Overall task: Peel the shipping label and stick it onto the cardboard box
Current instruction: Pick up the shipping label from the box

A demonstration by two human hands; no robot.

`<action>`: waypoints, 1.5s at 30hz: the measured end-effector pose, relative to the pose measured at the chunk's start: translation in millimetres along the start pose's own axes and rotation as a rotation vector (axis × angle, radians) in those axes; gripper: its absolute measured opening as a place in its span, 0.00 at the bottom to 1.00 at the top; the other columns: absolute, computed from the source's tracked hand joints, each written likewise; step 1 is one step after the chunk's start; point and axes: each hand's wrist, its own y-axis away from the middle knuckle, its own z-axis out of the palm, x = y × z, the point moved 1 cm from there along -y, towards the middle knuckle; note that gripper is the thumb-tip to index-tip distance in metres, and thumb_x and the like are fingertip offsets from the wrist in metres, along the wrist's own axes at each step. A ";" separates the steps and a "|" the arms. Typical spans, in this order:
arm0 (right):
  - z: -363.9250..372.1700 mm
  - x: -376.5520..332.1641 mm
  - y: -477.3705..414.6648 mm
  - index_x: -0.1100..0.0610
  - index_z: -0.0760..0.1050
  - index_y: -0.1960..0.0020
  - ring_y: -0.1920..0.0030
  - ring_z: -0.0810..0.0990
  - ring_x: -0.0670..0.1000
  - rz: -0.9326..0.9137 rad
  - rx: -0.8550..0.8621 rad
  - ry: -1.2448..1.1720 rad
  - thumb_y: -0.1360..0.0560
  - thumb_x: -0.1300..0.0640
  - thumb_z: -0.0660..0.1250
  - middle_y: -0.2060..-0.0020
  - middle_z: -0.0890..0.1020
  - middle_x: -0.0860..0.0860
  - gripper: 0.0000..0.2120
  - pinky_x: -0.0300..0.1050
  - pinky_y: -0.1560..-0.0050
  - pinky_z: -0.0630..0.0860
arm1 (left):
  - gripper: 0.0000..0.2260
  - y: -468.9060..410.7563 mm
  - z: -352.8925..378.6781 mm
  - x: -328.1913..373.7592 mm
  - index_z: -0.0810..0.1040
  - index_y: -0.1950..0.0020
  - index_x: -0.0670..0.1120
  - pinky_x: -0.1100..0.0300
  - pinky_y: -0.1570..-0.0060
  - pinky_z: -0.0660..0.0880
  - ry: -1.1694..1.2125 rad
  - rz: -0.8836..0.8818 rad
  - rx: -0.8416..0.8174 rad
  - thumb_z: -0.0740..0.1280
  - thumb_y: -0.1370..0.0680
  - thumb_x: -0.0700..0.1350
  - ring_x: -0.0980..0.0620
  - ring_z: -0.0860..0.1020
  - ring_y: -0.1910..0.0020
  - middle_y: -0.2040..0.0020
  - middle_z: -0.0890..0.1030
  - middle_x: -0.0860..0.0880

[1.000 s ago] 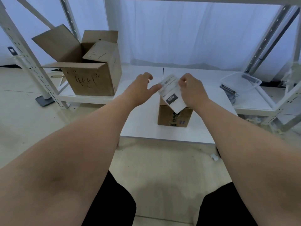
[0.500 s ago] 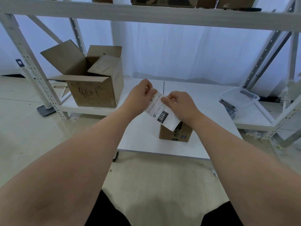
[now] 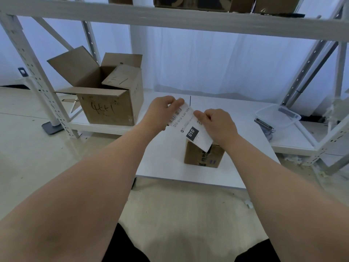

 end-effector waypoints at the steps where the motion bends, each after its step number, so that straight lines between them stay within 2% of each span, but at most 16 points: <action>1: 1.1 0.6 1.6 0.52 0.65 0.68 0.67 0.72 0.50 -0.007 0.009 0.094 0.22 0.40 0.56 0.71 0.73 0.46 0.22 0.43 0.67 0.64 | 0.18 1.0 0.8 -0.2 0.67 0.68 0.46 0.62 0.77 0.62 -0.058 0.024 -0.022 0.60 0.20 0.53 0.52 0.66 0.76 0.71 0.71 0.49; 3: 3.0 -1.2 2.0 0.50 0.67 0.62 0.64 0.73 0.48 -0.029 0.013 0.057 0.22 0.40 0.57 0.68 0.74 0.44 0.16 0.45 0.62 0.67 | 0.20 2.3 2.1 -0.4 0.65 0.69 0.47 0.59 0.73 0.61 -0.260 0.072 -0.067 0.59 0.20 0.55 0.52 0.65 0.74 0.72 0.68 0.51; 5: 4.5 -9.4 1.5 0.50 0.69 0.55 0.62 0.76 0.47 -0.033 -0.037 -0.177 0.22 0.43 0.58 0.64 0.78 0.45 0.11 0.47 0.56 0.72 | 0.21 2.8 4.3 0.6 0.64 0.69 0.47 0.58 0.71 0.60 -0.395 0.089 -0.078 0.57 0.20 0.57 0.52 0.65 0.73 0.72 0.68 0.51; 6: 4.5 -14.1 1.0 0.50 0.70 0.55 0.61 0.78 0.48 -0.036 -0.053 -0.259 0.21 0.46 0.59 0.61 0.80 0.47 0.09 0.46 0.57 0.73 | 0.22 2.7 5.5 1.7 0.64 0.69 0.47 0.57 0.71 0.60 -0.407 0.092 -0.072 0.56 0.20 0.58 0.52 0.65 0.72 0.72 0.68 0.51; 10: 5.1 -26.5 0.6 0.56 0.74 0.58 0.64 0.75 0.46 -0.040 -0.008 -0.382 0.21 0.57 0.60 0.66 0.77 0.47 0.08 0.38 0.65 0.68 | 0.22 3.0 10.8 10.1 0.65 0.66 0.44 0.58 0.72 0.62 -0.320 0.112 -0.087 0.56 0.20 0.58 0.52 0.65 0.73 0.71 0.68 0.50; 14: 5.8 -31.7 0.0 0.57 0.71 0.55 0.65 0.73 0.45 -0.011 0.132 -0.458 0.19 0.57 0.57 0.65 0.74 0.45 0.08 0.34 0.67 0.68 | 0.19 6.9 8.9 14.8 0.69 0.62 0.42 0.64 0.78 0.65 0.057 0.045 -0.165 0.61 0.21 0.55 0.54 0.67 0.80 0.72 0.71 0.47; 17: 1.9 -28.9 0.6 0.55 0.68 0.54 0.68 0.72 0.43 0.011 0.225 -0.378 0.18 0.54 0.54 0.65 0.72 0.45 0.09 0.32 0.72 0.67 | 0.12 5.0 2.0 10.8 0.71 0.62 0.43 0.66 0.71 0.72 0.283 -0.060 -0.293 0.65 0.21 0.48 0.55 0.72 0.75 0.65 0.77 0.46; 20: -1.9 -16.9 0.7 0.53 0.67 0.52 0.66 0.71 0.45 0.031 0.266 -0.198 0.18 0.52 0.51 0.65 0.72 0.44 0.09 0.42 0.67 0.66 | 0.07 3.1 -2.3 0.6 0.74 0.59 0.44 0.64 0.58 0.77 0.314 -0.108 -0.403 0.66 0.22 0.42 0.55 0.77 0.66 0.59 0.80 0.46; 24: -4.7 -5.0 -1.3 0.54 0.68 0.51 0.61 0.74 0.50 0.065 0.265 -0.194 0.18 0.53 0.51 0.61 0.74 0.47 0.09 0.46 0.60 0.69 | 0.03 2.8 -6.4 -3.9 0.78 0.56 0.42 0.65 0.58 0.78 0.266 -0.093 -0.410 0.67 0.23 0.41 0.56 0.78 0.64 0.61 0.80 0.48; 28: -4.1 4.8 -4.1 0.54 0.68 0.52 0.61 0.74 0.49 0.119 0.272 -0.322 0.18 0.53 0.52 0.63 0.72 0.43 0.09 0.54 0.56 0.75 | 0.03 2.6 -6.9 -4.2 0.77 0.55 0.42 0.64 0.58 0.78 0.217 -0.097 -0.406 0.66 0.22 0.40 0.54 0.78 0.63 0.60 0.79 0.48; 31: -4.1 8.3 -4.1 0.53 0.68 0.52 0.59 0.77 0.51 0.138 0.244 -0.334 0.18 0.53 0.52 0.63 0.73 0.43 0.09 0.57 0.53 0.77 | 0.05 2.6 -4.7 -8.4 0.77 0.53 0.42 0.61 0.54 0.77 0.176 -0.116 -0.353 0.63 0.21 0.42 0.52 0.78 0.58 0.56 0.80 0.47; 33: -4.0 6.1 -3.7 0.53 0.69 0.52 0.59 0.78 0.51 0.124 0.230 -0.339 0.18 0.52 0.52 0.63 0.74 0.43 0.09 0.58 0.52 0.77 | 0.10 2.3 -2.7 -7.6 0.78 0.49 0.42 0.60 0.52 0.78 0.172 -0.129 -0.313 0.62 0.20 0.47 0.52 0.79 0.56 0.52 0.80 0.48; 36: -1.7 -0.1 -2.9 0.53 0.68 0.53 0.60 0.77 0.52 0.084 0.216 -0.308 0.18 0.52 0.52 0.64 0.73 0.42 0.09 0.57 0.53 0.77 | 0.18 2.1 1.5 -2.7 0.78 0.45 0.42 0.58 0.49 0.78 0.140 -0.153 -0.347 0.61 0.21 0.55 0.52 0.79 0.53 0.49 0.81 0.48; 38: 0.6 -2.8 -2.5 0.54 0.68 0.53 0.60 0.77 0.51 0.062 0.213 -0.289 0.18 0.52 0.52 0.64 0.73 0.42 0.09 0.55 0.54 0.77 | 0.16 3.6 4.6 -0.4 0.79 0.47 0.43 0.59 0.50 0.78 0.078 -0.146 -0.389 0.63 0.22 0.55 0.54 0.79 0.55 0.50 0.82 0.49; 42: 1.1 -3.8 -1.5 0.54 0.69 0.52 0.62 0.76 0.50 0.066 0.215 -0.265 0.18 0.52 0.52 0.64 0.73 0.43 0.10 0.54 0.56 0.76 | 0.07 5.0 5.2 1.7 0.79 0.54 0.42 0.65 0.59 0.75 0.054 -0.123 -0.401 0.67 0.23 0.46 0.56 0.77 0.62 0.60 0.81 0.50; 45: 0.0 -3.6 -1.0 0.55 0.70 0.49 0.56 0.79 0.54 0.080 0.201 -0.216 0.19 0.52 0.54 0.60 0.76 0.46 0.09 0.54 0.54 0.75 | 0.07 4.4 2.7 0.2 0.78 0.59 0.44 0.66 0.63 0.74 0.030 -0.119 -0.378 0.68 0.23 0.46 0.56 0.75 0.65 0.63 0.80 0.50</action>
